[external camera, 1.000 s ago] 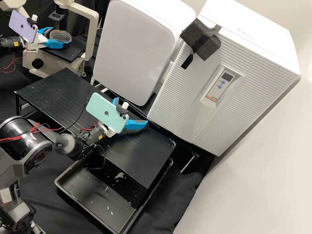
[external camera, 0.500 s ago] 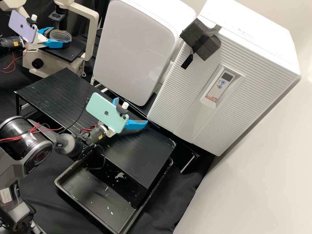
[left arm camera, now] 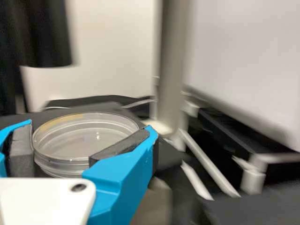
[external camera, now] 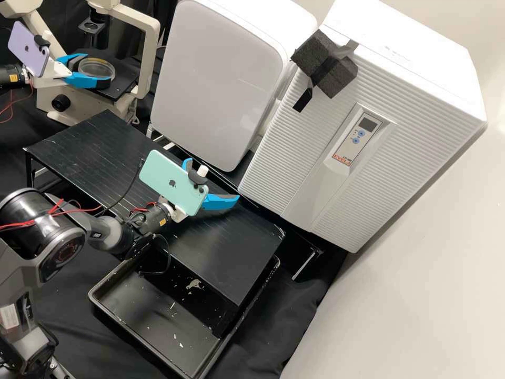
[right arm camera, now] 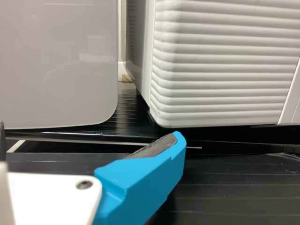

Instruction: Place the petri dish on the bench

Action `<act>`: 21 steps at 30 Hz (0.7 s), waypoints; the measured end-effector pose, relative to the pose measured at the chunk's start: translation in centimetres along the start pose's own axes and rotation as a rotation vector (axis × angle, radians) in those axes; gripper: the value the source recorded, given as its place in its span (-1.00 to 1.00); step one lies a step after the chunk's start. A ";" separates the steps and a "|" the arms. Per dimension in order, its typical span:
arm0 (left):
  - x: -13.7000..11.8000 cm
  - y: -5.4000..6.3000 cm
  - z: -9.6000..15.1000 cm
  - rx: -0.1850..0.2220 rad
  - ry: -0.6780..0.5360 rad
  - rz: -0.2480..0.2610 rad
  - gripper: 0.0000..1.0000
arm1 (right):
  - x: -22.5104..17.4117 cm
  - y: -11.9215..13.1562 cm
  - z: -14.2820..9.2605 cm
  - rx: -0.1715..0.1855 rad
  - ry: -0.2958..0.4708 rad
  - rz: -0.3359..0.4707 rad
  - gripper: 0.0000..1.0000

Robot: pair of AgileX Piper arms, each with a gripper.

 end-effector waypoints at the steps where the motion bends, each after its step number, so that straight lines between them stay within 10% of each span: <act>1: -0.2 -0.2 0.5 0.006 -0.023 -0.005 -1.00 | 0.0 0.0 0.0 0.000 0.000 0.000 1.00; 21: -4.3 -1.8 11.1 0.103 -0.483 -0.082 -1.00 | 0.0 0.0 0.0 0.000 0.000 0.000 1.00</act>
